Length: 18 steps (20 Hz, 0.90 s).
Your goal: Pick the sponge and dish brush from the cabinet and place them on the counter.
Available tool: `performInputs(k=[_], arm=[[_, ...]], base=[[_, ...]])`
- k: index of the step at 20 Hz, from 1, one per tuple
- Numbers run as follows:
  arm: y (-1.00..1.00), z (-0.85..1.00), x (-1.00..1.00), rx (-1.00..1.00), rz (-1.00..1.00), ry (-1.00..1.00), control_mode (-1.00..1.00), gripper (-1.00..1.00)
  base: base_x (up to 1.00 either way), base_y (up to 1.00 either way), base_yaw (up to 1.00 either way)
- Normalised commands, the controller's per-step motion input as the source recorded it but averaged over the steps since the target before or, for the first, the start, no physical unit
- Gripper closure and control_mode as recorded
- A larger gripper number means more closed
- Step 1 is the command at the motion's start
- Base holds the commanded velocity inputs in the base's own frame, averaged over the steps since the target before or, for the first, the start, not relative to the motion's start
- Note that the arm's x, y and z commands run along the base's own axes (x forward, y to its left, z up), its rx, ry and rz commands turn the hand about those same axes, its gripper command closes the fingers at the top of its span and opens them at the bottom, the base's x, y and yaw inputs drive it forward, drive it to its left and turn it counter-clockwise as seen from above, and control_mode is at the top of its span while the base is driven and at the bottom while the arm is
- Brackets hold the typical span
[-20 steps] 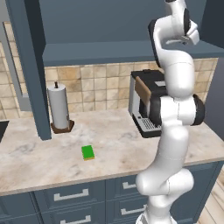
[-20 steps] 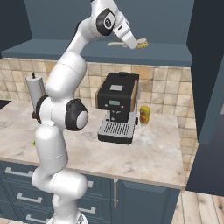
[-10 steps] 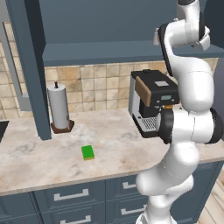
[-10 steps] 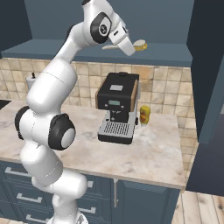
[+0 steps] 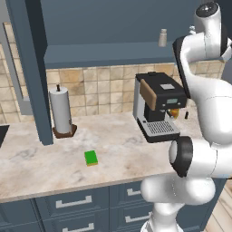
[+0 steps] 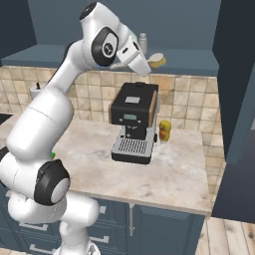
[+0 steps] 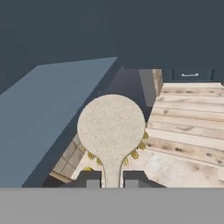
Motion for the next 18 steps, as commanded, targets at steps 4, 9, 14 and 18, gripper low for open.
performInputs(k=[4,9,14,18], arm=[[0.0,0.0,-0.71,-0.04,0.0,0.0,-1.0,1.0],[0.0,0.0,-0.71,-0.03,0.0,0.0,-1.0,1.0],[0.0,-0.2,-0.7,0.0,0.0,0.0,-1.0,1.0],[0.0,-0.42,-0.63,0.0,0.0,0.0,-1.0,1.0]], base=[[0.0,0.0,0.0],[0.0,0.0,0.0],[0.0,0.0,0.0],[0.0,0.0,0.0]])
